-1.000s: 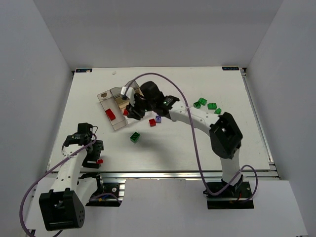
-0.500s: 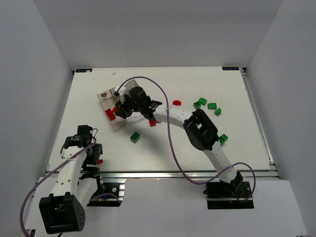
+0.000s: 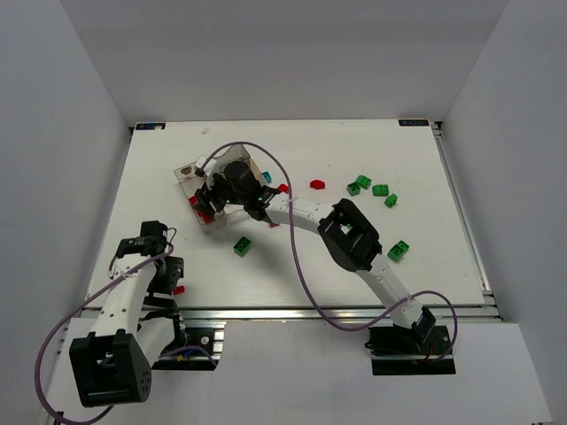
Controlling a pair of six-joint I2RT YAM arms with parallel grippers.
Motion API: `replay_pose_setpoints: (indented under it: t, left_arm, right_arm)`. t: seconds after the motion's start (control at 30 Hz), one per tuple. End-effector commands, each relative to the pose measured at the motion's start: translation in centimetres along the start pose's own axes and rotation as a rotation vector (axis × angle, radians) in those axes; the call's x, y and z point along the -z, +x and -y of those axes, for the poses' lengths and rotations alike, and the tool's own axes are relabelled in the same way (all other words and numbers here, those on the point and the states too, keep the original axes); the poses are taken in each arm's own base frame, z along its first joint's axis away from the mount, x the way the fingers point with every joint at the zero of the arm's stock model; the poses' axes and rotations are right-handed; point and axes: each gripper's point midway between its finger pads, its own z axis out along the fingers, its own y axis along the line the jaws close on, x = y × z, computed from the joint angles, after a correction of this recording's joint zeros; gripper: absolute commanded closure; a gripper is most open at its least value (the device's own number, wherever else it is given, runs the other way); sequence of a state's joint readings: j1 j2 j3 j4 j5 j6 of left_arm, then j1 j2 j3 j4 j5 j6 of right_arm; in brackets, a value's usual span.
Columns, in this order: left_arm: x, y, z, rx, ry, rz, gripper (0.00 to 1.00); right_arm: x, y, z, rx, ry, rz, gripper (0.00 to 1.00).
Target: Sort the legos into containers by color
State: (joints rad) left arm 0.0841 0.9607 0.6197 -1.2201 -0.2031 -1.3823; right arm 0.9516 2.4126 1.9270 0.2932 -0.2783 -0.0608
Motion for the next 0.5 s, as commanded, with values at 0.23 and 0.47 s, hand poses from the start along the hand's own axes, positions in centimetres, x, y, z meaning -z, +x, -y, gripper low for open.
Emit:
replay_pose_setpoints:
  t: [0.23, 0.47]
  left_arm:
    - [0.1, -1.1, 0.7, 0.003, -0.029, 0.034, 0.08]
    - [-1.4, -0.8, 1.6, 0.057, -0.006, 0.032, 0.11]
  right_arm:
    - [2.3, -6.9, 1.6, 0.065, 0.043, 0.137, 0.34]
    - [11.3, -12.6, 1.2, 0.075, -0.019, 0.194, 0.21]
